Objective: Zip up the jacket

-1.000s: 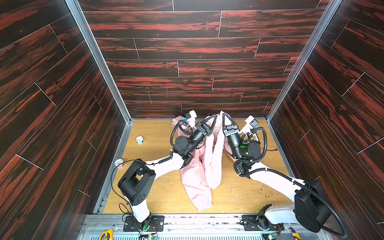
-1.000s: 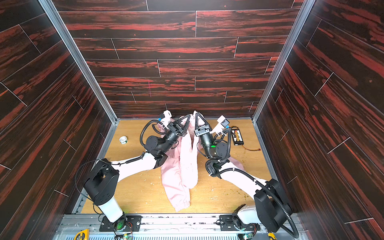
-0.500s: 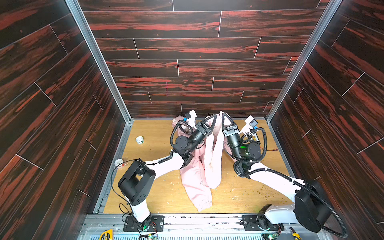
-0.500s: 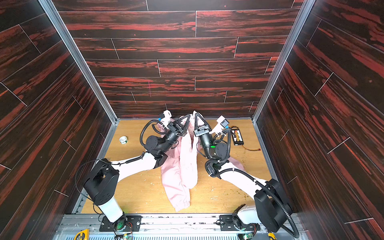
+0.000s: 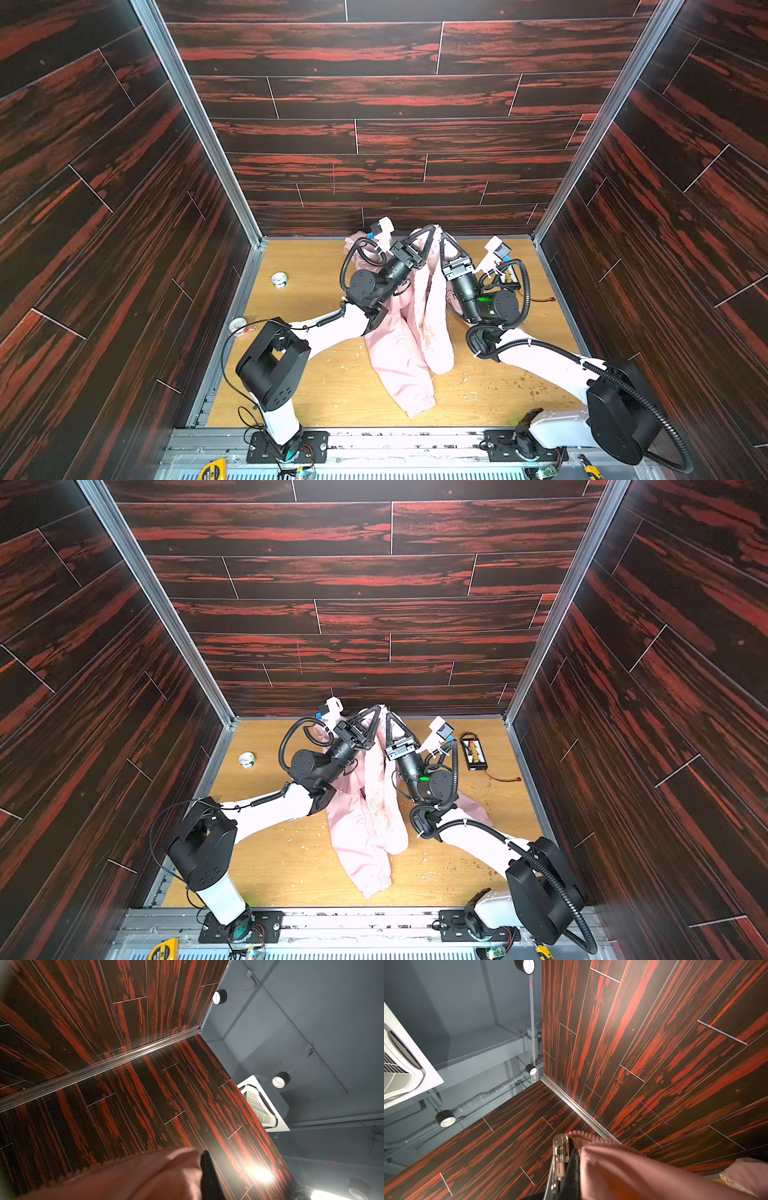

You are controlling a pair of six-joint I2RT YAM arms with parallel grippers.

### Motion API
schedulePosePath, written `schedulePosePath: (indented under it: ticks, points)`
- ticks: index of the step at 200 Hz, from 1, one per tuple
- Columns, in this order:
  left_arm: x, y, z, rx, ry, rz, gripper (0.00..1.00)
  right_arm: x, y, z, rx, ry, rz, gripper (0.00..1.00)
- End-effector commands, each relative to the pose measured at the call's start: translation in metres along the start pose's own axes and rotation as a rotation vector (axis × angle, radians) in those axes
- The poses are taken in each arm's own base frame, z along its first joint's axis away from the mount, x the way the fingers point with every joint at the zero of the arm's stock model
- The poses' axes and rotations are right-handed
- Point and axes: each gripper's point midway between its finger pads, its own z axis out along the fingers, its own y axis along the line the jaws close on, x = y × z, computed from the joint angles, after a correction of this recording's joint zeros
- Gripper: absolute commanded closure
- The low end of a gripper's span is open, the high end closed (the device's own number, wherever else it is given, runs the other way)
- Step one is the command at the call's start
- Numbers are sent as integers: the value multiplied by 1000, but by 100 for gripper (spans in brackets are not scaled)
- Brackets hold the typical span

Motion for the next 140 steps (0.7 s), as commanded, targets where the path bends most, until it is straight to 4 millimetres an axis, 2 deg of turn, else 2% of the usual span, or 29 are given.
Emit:
schedulePosePath:
  ticks: [1, 57, 140]
  points:
    - [-3, -34, 6, 101, -3, 6, 100, -15, 22, -4, -77, -59, 7, 100]
    - [0, -34, 3, 97, 8, 3, 100, -33, 33, 2, -91, -120, -35, 100]
    - [3, -32, 0, 87, 18, -3, 100, -42, 39, 10, -109, -147, -45, 100]
